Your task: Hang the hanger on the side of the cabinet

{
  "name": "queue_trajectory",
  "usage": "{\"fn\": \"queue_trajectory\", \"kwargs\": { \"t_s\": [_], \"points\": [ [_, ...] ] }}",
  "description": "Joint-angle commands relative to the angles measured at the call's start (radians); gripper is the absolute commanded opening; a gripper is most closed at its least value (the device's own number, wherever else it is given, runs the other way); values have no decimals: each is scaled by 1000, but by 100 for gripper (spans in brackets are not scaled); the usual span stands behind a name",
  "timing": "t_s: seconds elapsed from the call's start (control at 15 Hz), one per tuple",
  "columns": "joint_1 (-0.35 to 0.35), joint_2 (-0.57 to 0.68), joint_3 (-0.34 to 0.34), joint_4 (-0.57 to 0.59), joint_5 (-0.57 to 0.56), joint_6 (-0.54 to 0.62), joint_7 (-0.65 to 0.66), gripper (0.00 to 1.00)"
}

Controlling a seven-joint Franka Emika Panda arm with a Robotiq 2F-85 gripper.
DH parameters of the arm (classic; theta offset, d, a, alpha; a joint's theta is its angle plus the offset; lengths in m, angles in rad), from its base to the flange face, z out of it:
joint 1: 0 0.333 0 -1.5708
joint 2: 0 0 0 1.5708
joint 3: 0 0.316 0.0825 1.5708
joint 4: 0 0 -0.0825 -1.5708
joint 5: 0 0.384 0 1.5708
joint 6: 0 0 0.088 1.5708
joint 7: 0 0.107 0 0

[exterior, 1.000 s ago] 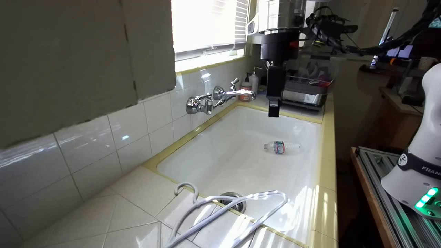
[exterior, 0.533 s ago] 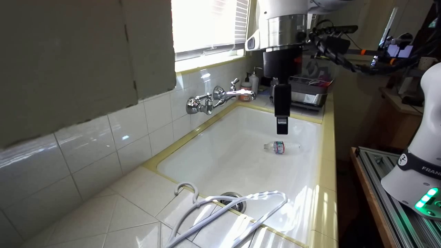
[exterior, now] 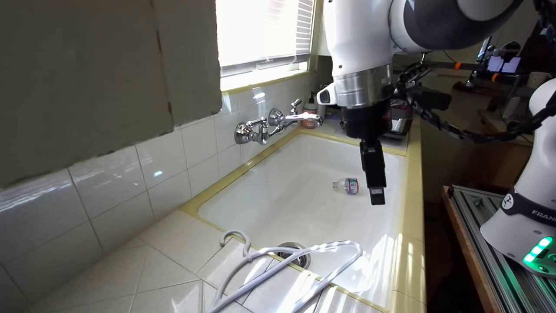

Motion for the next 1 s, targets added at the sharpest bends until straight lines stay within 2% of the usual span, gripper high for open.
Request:
{"fn": "queue_trajectory", "kwargs": {
  "t_s": [0.0, 0.33, 0.47, 0.93],
  "points": [
    [4, 10, -5, -6, -2, 2, 1, 100],
    [4, 36, -6, -14, -3, 17, 1, 100],
    [3, 67, -5, -6, -8, 13, 47, 100],
    [4, 168, -9, 2, 40, 32, -2, 100]
  ]
}}
